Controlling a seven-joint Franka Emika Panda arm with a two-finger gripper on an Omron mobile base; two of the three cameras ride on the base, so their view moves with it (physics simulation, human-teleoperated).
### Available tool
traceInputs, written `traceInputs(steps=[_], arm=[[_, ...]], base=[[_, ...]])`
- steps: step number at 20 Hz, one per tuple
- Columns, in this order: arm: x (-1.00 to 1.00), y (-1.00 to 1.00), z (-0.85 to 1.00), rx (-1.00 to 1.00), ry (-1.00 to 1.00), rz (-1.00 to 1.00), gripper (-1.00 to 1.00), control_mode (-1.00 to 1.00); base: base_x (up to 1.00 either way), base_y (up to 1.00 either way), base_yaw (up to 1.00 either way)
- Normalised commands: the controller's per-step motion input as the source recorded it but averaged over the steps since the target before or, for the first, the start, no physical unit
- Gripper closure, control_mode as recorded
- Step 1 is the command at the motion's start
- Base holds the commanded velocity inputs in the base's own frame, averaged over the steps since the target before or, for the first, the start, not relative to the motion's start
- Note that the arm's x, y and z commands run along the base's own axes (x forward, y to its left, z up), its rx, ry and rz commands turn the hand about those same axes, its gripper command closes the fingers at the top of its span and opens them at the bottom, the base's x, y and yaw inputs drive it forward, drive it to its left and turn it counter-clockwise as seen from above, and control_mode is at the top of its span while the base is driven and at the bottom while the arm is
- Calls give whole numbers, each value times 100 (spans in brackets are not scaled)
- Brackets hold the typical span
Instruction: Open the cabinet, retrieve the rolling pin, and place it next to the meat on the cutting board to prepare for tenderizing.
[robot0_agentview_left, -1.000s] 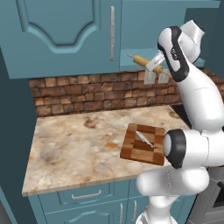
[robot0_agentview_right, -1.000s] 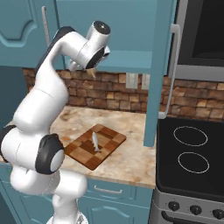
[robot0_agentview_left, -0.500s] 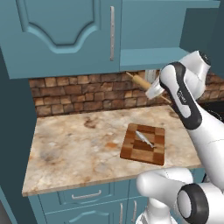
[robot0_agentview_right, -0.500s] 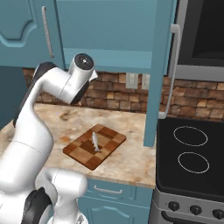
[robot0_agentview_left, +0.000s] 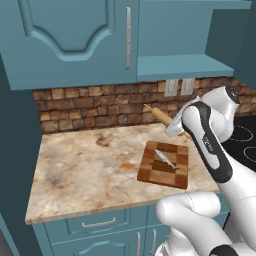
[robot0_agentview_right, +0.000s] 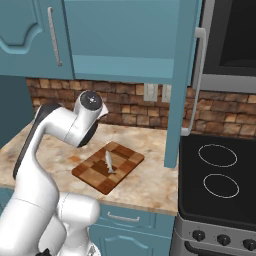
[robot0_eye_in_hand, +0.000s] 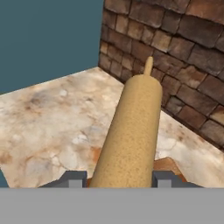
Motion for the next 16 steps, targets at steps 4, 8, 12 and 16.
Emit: traceInputs(steps=[4,8,12,16], arm=[[0,0,-50,0,17,0,100,-100],[0,0,-55,-2,18,0,100,-100],[0,0,-54,-1,16,0,100,-100],[0,0,-57,0,10,1,100,-100]], base=[[0,0,0],[0,0,0],[0,0,0],[0,0,0]])
